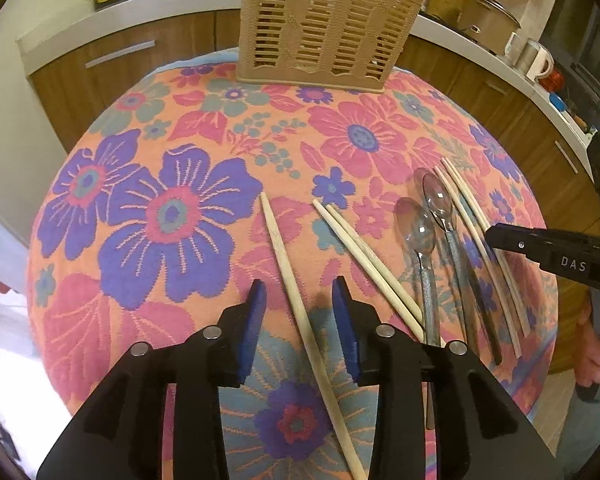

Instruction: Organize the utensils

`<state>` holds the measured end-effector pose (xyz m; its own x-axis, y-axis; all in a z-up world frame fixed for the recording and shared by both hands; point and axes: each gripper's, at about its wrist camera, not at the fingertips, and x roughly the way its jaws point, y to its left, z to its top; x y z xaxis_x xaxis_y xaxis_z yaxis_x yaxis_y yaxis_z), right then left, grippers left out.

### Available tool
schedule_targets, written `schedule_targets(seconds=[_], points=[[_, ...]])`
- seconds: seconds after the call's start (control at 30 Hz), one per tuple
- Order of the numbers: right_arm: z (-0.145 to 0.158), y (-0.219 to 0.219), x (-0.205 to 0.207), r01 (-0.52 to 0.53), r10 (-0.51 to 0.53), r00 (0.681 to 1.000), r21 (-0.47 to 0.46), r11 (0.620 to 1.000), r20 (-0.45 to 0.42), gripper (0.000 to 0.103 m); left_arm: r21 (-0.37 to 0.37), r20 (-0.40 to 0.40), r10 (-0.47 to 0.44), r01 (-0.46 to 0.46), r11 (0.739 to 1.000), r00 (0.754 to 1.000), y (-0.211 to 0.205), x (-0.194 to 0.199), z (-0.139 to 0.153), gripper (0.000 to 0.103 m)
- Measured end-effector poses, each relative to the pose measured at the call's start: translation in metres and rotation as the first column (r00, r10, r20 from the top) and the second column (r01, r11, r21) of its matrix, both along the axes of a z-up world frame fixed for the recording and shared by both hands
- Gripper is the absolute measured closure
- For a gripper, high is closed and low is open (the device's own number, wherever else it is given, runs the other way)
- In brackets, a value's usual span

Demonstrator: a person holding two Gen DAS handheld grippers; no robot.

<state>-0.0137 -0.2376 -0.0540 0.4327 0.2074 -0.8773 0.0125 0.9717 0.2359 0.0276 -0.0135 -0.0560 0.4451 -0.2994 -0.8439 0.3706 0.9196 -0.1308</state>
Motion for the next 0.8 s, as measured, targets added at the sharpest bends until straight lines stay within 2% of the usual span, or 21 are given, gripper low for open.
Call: schedule_targets(seconds=[0.03,0.13,0.2,0.33,0.4,0.43,0.47,0.5,0.67,0.8], points=[[0.002,0.002,0.001,-0.009,0.009,1.0,-0.027,1.0,0.003,0.069,0.0,0.0,0.002,-0.002,1.0,1.0,0.001,0.0,0.0,0.07],[0.004,0.01,0.006,-0.018,0.02,1.0,-0.129,0.991,0.015,0.068,-0.006,-0.017,-0.001,0.001,1.0,1.0,0.003,0.002,-0.002,0.07],[0.0,0.01,0.012,-0.025,0.024,1.0,-0.124,0.992,-0.012,0.068,0.005,-0.018,-0.008,0.008,1.0,1.0,0.001,0.003,-0.001,0.07],[0.001,0.019,0.023,-0.046,0.04,0.999,-0.197,0.979,-0.037,0.074,0.079,-0.014,-0.042,0.043,0.996,0.999,-0.009,0.003,-0.002,0.07],[0.001,0.029,0.024,-0.064,0.057,0.998,-0.239,0.969,-0.037,0.081,0.107,-0.005,-0.049,0.05,0.993,0.999,-0.015,0.002,-0.003,0.071],[0.001,0.033,0.025,-0.073,0.065,0.997,-0.246,0.967,-0.037,0.088,0.119,0.001,-0.047,0.046,0.992,0.999,-0.017,0.001,-0.003,0.081],[0.002,0.034,0.025,-0.078,0.071,0.997,-0.247,0.966,-0.038,0.093,0.143,0.015,-0.041,0.038,0.989,0.999,-0.019,0.001,-0.003,0.086],[0.002,0.035,0.024,-0.08,0.073,0.997,-0.245,0.966,-0.037,0.093,0.159,0.022,-0.044,0.04,0.986,0.999,-0.021,0.0,-0.003,0.095],[0.006,0.034,0.02,-0.068,0.07,0.998,-0.225,0.972,0.0,0.093,0.103,0.044,-0.072,0.067,0.992,0.996,-0.019,-0.005,0.001,0.099],[0.03,0.028,0.012,-0.062,0.08,0.992,-0.175,0.983,0.097,0.093,0.024,0.097,-0.046,0.044,0.999,0.994,-0.012,-0.006,0.016,0.099]])
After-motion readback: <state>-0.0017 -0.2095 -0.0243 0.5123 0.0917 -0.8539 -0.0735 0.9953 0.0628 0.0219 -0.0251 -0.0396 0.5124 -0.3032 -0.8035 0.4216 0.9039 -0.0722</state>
